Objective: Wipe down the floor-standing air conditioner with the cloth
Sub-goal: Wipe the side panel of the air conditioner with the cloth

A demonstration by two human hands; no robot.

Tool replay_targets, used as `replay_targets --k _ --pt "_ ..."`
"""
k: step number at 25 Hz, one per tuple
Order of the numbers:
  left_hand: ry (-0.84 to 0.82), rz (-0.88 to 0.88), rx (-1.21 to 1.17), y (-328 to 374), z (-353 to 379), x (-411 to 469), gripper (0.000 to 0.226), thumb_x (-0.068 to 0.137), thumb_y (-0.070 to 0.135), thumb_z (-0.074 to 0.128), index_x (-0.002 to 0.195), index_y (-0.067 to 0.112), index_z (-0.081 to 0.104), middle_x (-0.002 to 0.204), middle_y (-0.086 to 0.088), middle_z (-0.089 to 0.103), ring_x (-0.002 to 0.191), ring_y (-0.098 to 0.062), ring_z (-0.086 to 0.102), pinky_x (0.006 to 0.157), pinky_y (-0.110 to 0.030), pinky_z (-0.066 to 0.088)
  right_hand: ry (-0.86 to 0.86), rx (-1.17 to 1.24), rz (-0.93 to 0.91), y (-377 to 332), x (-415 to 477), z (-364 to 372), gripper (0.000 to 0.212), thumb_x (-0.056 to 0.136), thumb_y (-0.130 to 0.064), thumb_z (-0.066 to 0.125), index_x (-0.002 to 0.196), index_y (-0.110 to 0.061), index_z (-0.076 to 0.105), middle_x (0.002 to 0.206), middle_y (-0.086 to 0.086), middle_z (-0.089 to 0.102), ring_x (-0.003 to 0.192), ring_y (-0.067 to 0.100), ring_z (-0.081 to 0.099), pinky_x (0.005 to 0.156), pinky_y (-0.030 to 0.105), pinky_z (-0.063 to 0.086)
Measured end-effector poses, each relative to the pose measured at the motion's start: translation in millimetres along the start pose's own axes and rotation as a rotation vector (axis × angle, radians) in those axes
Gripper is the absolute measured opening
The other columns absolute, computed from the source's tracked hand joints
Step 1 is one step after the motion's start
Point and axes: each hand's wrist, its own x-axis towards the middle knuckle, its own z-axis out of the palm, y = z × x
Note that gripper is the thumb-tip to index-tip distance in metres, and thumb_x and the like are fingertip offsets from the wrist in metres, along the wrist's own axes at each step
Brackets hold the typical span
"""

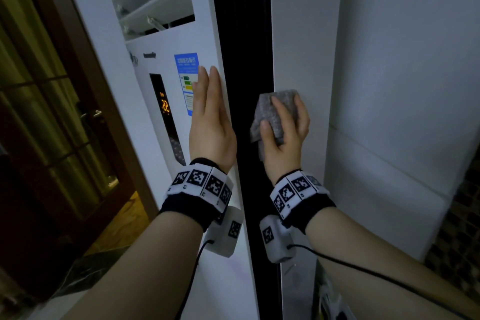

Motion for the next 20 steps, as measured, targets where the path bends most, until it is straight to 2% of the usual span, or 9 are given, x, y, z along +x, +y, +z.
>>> replay_targets --k 3,4,6,8,12,13,16,20 --pt "-0.016 -0.024 -0.027 -5.0 -2.3 -5.8 0.055 0.099 0.006 0.029 0.15 0.022 0.018 0.16 -0.004 0.009 0.147 -0.015 0.006 0.109 -0.003 0.004 -0.073 -0.082 -0.109 -0.7 -21.1 4.5 0.037 0.089 -0.021 0.06 0.124 -0.026 0.053 0.147 0.003 0.018 0.139 0.023 0.02 0.116 0.025 0.022" --pt "-0.02 -0.027 -0.032 -6.1 -2.5 -6.8 0.054 0.099 0.008 0.029 0.15 0.022 0.018 0.16 -0.004 0.009 0.147 -0.015 0.006 0.11 -0.004 0.004 -0.078 -0.074 -0.115 -0.2 -19.7 3.8 0.037 0.088 -0.021 0.061 0.123 -0.029 0.053 0.147 0.002 0.018 0.139 0.023 0.02 0.115 0.024 0.021" --pt "-0.034 -0.036 -0.049 -7.4 -2.5 -8.6 0.053 0.1 0.008 0.028 0.15 0.022 0.019 0.16 -0.004 0.008 0.147 -0.015 0.005 0.112 -0.007 0.005 -0.006 0.003 0.021 -4.5 -7.4 2.9 0.037 0.088 -0.024 0.059 0.12 -0.039 0.049 0.148 0.002 0.019 0.138 0.02 0.021 0.113 0.02 0.021" --pt "-0.051 -0.04 -0.073 -8.3 -2.8 -11.3 0.053 0.1 0.008 0.028 0.15 0.022 0.019 0.16 -0.003 0.007 0.147 -0.014 0.004 0.114 -0.011 0.006 0.051 0.039 0.085 -9.1 -6.4 5.6 0.037 0.088 -0.024 0.058 0.119 -0.041 0.048 0.149 0.003 0.018 0.139 0.02 0.022 0.112 0.023 0.022" --pt "-0.101 -0.039 -0.088 -14.1 -6.1 -20.4 0.055 0.096 0.014 0.026 0.15 0.024 0.018 0.16 -0.001 0.007 0.147 -0.012 0.004 0.113 -0.008 0.006 -0.055 -0.081 -0.098 1.0 -38.0 9.6 0.038 0.086 -0.02 0.062 0.12 -0.032 0.053 0.146 -0.001 0.018 0.14 0.02 0.021 0.114 0.021 0.021" --pt "-0.109 -0.038 -0.084 -15.5 -7.1 -22.5 0.054 0.096 0.015 0.025 0.15 0.023 0.019 0.16 -0.002 0.008 0.147 -0.013 0.005 0.111 -0.006 0.005 -0.051 -0.061 -0.05 3.0 -36.8 8.0 0.038 0.086 -0.021 0.062 0.12 -0.034 0.053 0.146 -0.002 0.018 0.14 0.019 0.021 0.114 0.021 0.021" --pt "-0.131 -0.041 -0.099 -17.7 -9.2 -26.3 0.052 0.098 0.01 0.025 0.15 0.02 0.02 0.159 -0.006 0.008 0.147 -0.017 0.005 0.108 -0.002 0.003 0.01 0.007 0.106 2.5 -31.9 6.2 0.037 0.087 -0.026 0.059 0.121 -0.038 0.05 0.147 -0.006 0.015 0.14 0.015 0.02 0.109 0.008 0.02" --pt "-0.137 -0.039 -0.109 -18.5 -7.1 -27.6 0.052 0.099 0.014 0.027 0.15 0.021 0.018 0.159 -0.004 0.006 0.147 -0.016 0.003 0.109 -0.003 0.002 -0.077 -0.072 -0.009 7.6 -46.4 5.8 0.04 0.088 -0.021 0.061 0.12 -0.041 0.049 0.148 -0.007 0.013 0.141 0.014 0.018 0.111 0.01 0.019"
